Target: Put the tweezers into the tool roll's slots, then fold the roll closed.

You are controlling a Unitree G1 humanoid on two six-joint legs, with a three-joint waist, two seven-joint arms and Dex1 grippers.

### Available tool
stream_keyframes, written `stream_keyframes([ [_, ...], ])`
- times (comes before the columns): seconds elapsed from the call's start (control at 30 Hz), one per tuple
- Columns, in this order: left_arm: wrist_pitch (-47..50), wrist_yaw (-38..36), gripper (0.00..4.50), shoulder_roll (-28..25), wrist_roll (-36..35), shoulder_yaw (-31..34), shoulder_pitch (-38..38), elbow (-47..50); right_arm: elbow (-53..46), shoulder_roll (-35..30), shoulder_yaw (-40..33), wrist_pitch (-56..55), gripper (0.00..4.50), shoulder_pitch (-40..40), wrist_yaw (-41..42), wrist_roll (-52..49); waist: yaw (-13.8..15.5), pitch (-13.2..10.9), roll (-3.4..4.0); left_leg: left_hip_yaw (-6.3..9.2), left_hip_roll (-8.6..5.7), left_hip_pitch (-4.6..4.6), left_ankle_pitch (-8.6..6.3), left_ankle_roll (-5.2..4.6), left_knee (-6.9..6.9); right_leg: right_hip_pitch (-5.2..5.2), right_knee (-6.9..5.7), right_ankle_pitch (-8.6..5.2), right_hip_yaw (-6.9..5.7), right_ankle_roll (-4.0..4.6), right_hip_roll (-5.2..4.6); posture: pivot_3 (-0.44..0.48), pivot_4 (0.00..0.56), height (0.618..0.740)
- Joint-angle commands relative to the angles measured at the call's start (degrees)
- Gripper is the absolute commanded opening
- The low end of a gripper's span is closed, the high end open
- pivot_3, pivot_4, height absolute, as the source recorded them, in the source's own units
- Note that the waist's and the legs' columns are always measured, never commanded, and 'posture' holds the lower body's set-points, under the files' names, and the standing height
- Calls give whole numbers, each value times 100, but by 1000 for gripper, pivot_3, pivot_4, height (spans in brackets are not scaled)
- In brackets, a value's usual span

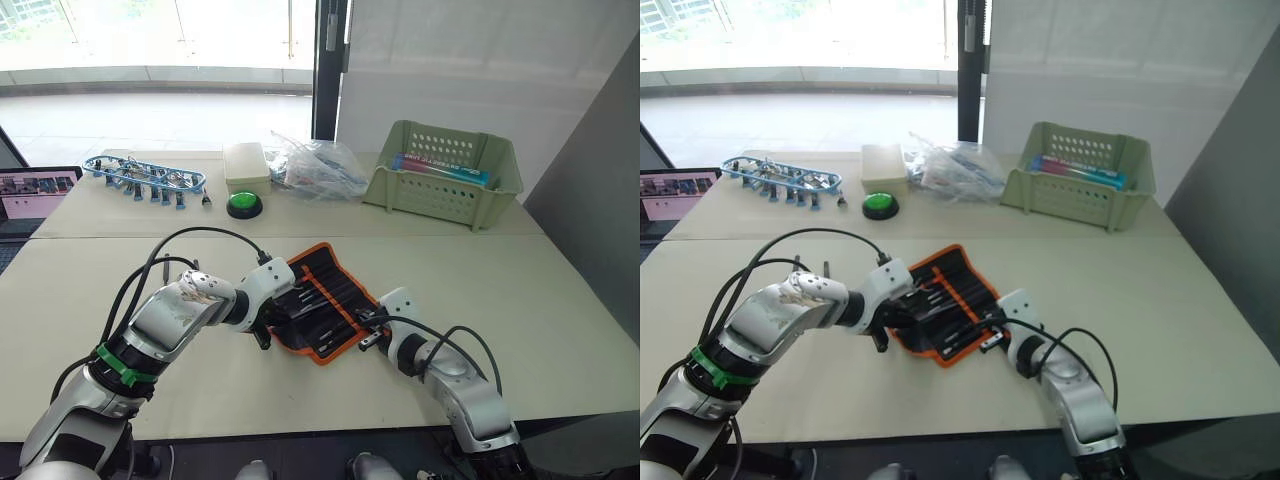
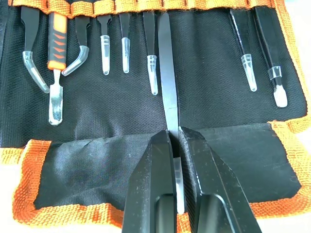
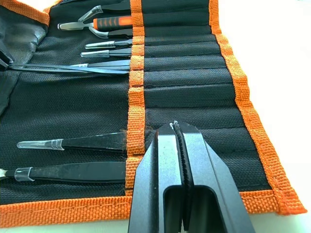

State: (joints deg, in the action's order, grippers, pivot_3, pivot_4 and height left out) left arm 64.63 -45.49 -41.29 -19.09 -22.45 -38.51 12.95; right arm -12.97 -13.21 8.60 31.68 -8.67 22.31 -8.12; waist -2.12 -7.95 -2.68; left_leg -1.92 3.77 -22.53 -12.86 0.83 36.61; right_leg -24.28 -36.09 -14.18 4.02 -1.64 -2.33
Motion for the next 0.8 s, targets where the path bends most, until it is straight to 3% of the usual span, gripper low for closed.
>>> stream_keyframes([
  [0.03,-87,-58,35,43,52,-3,-220,144,206,-18,51,280,0,166,-44,18,1,0,0,0,0,0,0,0,0,0,0,0,0,0,0,0,150,740],
  [0.5,172,-171,35,80,41,-212,-503,86,186,44,56,264,0,189,-107,23,9,0,0,1,-2,0,0,0,3,1,-3,0,0,0,0,0,150,740],
  [0.8,-88,-105,35,501,363,-512,-768,-699,161,44,46,275,0,182,-126,0,26,1,0,3,-4,1,0,0,18,6,-11,0,0,-1,0,0,150,740],
])
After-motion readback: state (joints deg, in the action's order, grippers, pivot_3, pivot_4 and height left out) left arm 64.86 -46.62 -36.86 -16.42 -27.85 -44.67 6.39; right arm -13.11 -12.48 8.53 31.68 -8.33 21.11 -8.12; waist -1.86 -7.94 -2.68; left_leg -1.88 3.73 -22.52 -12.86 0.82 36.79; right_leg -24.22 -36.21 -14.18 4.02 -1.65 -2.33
